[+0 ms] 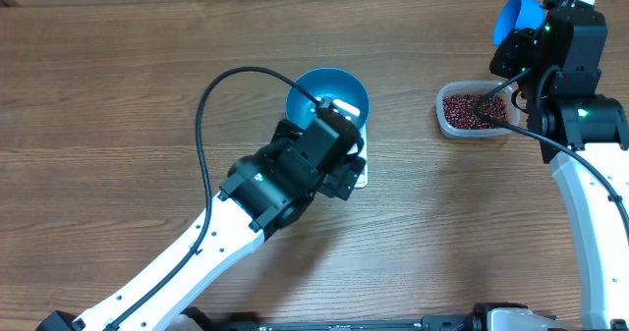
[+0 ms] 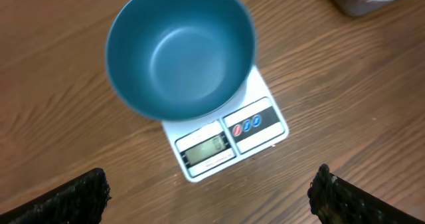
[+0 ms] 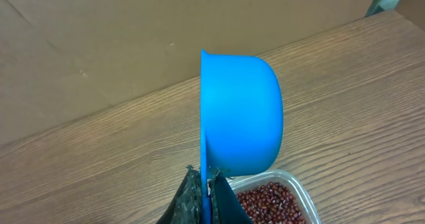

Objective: Scoop item into bowl and weigh 150g on scale
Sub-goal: 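Lift the left gripper back from the scale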

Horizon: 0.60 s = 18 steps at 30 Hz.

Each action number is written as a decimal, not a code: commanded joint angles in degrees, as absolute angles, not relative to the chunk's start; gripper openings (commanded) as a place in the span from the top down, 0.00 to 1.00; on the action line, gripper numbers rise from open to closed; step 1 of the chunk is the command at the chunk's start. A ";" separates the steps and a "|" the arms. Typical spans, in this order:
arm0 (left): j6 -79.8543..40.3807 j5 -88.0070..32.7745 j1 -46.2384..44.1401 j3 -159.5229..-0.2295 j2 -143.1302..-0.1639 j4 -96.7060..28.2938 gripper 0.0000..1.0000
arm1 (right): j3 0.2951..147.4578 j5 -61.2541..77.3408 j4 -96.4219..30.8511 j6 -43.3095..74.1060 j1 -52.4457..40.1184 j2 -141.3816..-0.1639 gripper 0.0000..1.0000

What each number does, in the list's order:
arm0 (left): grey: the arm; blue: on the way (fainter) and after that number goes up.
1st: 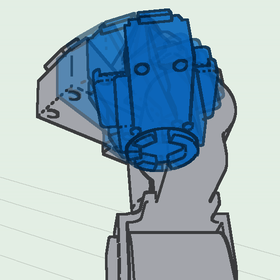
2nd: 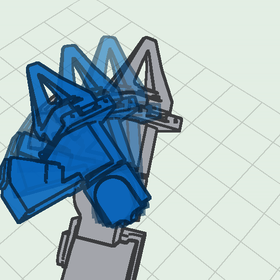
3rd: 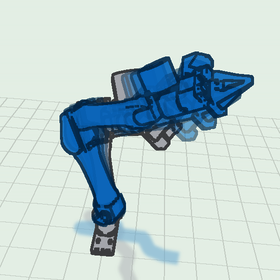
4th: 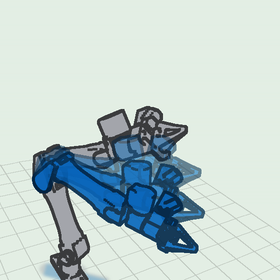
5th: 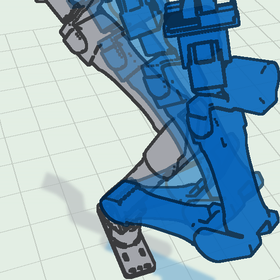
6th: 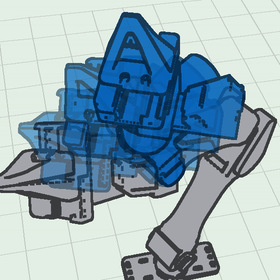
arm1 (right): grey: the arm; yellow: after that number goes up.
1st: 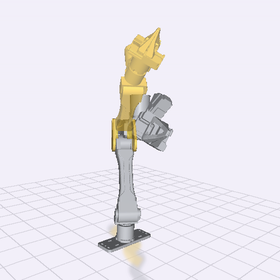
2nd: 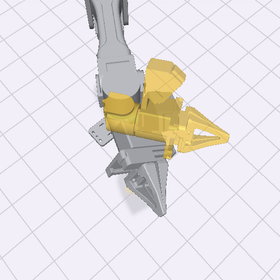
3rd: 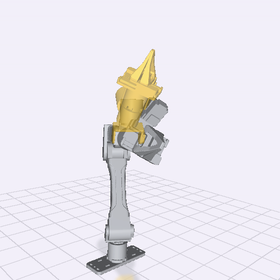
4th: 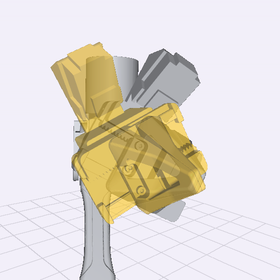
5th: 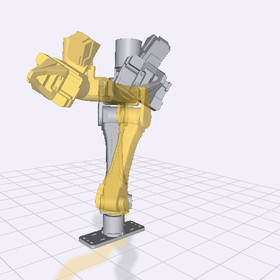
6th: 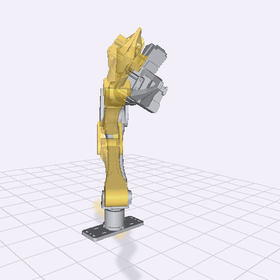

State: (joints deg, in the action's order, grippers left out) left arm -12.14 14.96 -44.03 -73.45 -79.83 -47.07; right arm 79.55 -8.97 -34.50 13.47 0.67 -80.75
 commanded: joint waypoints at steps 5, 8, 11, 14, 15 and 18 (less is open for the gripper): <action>-14.52 9.08 -38.04 -74.41 -78.56 -49.63 0.01 | 81.49 -8.88 -34.09 13.50 0.82 -80.88 0.96; -14.02 8.93 -36.91 -74.41 -78.56 -49.58 0.00 | 81.49 -8.88 -33.91 13.50 0.82 -81.17 0.96; -11.70 8.93 -36.73 -74.41 -78.56 -49.60 0.00 | 81.49 -8.88 -33.93 13.50 0.82 -81.25 0.96; -10.74 9.15 -36.71 -74.41 -78.56 -49.60 0.00 | 81.49 -8.88 -33.93 13.50 0.82 -81.25 0.96; -10.66 9.17 -36.71 -74.41 -78.56 -49.60 0.00 | 81.49 -8.88 -33.93 13.50 0.82 -81.25 0.96; -10.70 9.08 -36.71 -74.41 -78.56 -49.67 0.00 | 81.49 -8.88 -33.91 13.50 0.82 -81.25 0.96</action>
